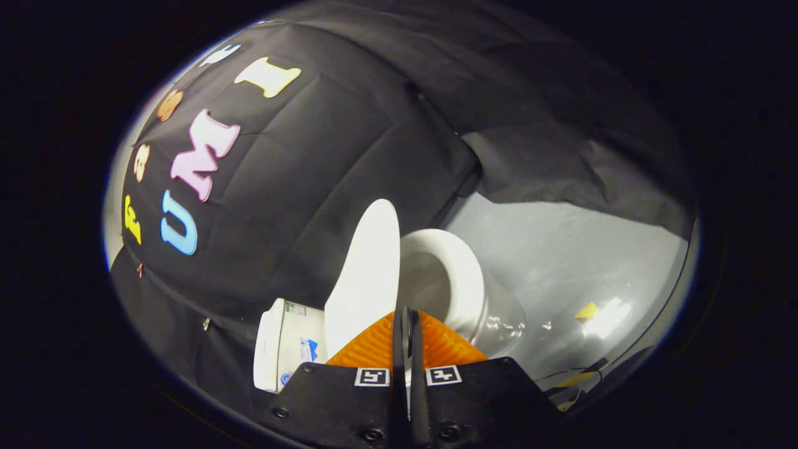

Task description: Open the toilet lid.

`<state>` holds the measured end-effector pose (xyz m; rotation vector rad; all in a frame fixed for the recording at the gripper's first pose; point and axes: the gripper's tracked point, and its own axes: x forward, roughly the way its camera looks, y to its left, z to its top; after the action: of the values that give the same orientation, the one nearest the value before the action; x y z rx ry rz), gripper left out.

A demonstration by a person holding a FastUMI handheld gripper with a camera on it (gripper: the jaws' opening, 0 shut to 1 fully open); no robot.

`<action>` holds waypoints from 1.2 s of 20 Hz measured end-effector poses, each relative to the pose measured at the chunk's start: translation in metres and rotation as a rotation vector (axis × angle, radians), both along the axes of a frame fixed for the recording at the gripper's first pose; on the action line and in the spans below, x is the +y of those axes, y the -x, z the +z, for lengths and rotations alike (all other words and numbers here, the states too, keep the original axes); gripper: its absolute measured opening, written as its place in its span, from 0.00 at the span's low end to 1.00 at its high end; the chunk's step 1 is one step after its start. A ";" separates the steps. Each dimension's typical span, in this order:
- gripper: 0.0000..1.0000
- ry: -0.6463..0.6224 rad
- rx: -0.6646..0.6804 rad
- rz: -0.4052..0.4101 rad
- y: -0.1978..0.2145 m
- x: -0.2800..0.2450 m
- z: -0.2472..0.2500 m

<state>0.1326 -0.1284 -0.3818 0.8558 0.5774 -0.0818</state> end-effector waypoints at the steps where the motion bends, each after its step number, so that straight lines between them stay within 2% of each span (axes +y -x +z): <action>1: 0.07 0.027 -0.036 0.011 -0.001 0.012 0.018; 8: 0.08 0.284 -0.199 0.122 -0.006 0.090 0.119; 15: 0.12 0.399 -0.297 0.183 -0.009 0.164 0.165; 24: 0.12 0.558 -0.422 0.313 -0.007 0.278 0.215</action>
<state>0.1397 0.1495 -0.1672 0.2187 0.2599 0.2124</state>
